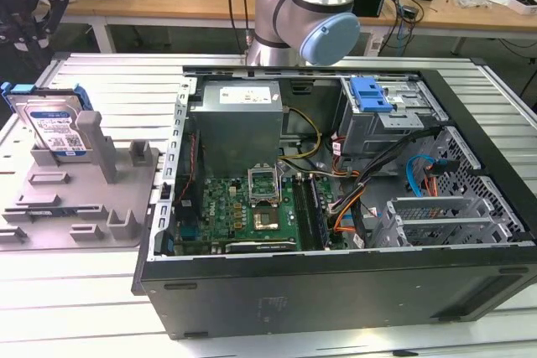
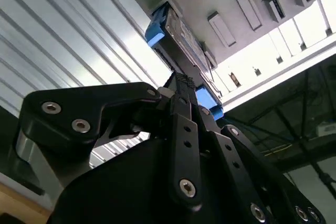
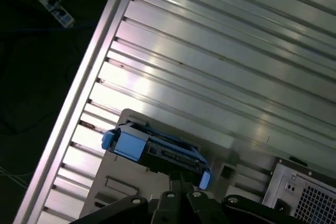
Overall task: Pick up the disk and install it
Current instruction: 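Pick up the disk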
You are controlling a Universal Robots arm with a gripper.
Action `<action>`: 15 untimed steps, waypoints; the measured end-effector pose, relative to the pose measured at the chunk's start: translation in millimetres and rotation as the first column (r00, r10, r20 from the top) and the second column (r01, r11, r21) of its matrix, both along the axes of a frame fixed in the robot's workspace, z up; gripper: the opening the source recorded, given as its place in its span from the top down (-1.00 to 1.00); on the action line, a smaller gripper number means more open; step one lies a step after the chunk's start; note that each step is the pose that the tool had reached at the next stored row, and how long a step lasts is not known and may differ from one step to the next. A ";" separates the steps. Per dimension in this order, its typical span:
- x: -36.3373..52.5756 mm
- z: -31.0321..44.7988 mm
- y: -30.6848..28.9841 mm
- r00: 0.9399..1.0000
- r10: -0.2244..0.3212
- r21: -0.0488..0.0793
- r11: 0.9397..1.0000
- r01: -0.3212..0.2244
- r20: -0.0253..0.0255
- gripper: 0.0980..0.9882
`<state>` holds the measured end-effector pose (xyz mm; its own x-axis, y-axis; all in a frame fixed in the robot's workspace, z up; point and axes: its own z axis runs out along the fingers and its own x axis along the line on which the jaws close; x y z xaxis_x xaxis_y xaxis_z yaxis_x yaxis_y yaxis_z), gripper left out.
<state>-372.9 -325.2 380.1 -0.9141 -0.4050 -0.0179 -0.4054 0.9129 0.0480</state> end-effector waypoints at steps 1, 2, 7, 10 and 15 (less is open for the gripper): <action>0.0 0.0 0.0 1.000 0.017 0.000 1.000 -0.017 0.000 0.84; 0.0 0.0 0.0 0.999 0.037 0.000 0.999 -0.037 0.000 0.69; 0.0 -0.1 0.0 0.991 0.130 0.000 0.991 -0.130 0.000 0.29; 0.0 -0.1 0.0 0.977 0.212 0.000 0.977 -0.212 0.000 0.01; 0.0 -0.1 0.0 0.949 0.316 0.000 0.949 -0.316 0.000 -0.13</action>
